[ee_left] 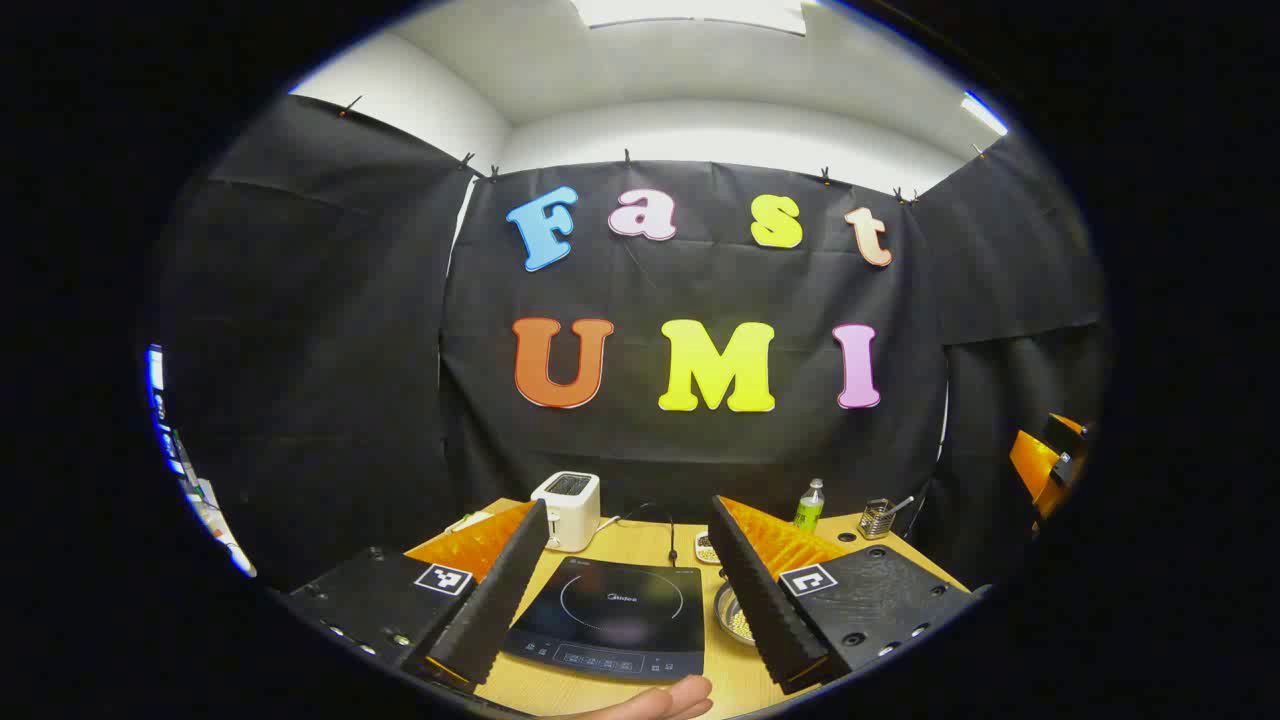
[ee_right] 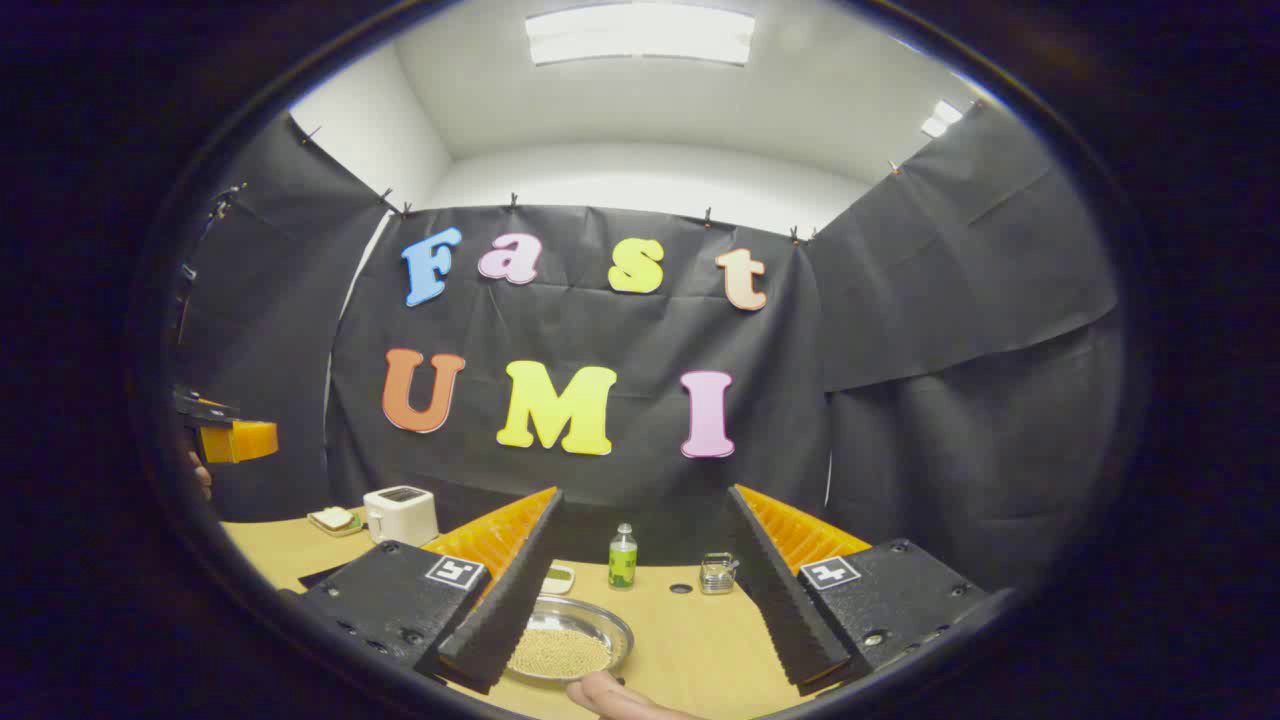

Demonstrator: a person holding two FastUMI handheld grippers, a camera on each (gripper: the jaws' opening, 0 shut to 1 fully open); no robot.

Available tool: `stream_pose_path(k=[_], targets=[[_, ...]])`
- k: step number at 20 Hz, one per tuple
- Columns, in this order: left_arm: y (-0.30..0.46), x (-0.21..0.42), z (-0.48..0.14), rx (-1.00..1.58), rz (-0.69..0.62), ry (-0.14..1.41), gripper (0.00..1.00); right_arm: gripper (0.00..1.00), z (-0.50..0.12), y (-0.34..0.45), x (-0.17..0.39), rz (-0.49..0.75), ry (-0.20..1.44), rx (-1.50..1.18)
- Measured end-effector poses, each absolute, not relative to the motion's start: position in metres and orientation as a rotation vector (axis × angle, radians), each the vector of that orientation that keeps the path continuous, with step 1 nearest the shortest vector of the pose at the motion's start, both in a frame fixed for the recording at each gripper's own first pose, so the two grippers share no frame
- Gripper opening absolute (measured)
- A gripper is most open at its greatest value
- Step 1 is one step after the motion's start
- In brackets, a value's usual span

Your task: First push the handle of the pot to place it horizontally, then grasp the pot with both hands and set it on the induction cooktop.

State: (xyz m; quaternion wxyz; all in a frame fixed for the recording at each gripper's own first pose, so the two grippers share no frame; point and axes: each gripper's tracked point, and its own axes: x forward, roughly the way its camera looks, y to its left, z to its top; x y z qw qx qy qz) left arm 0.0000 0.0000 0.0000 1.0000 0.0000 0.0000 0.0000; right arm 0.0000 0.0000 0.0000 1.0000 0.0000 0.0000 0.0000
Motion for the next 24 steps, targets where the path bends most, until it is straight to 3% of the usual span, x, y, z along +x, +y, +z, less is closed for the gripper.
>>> stream_pose_path(k=[14, 20, 24], targets=[[-0.013, -0.013, 0.004, 0.032, -0.053, -0.024, 0.95, 0.99, 0.020, -0.020, 0.007, -0.066, -0.024, 0.014], [-0.017, -0.013, -0.002, 0.046, -0.062, -0.016, 0.96, 1.00, 0.003, -0.026, 0.018, -0.082, 0.018, 0.027], [-0.022, -0.016, -0.008, 0.040, -0.076, -0.008, 0.95, 0.98, -0.025, -0.012, 0.030, -0.023, 0.083, 0.068]])
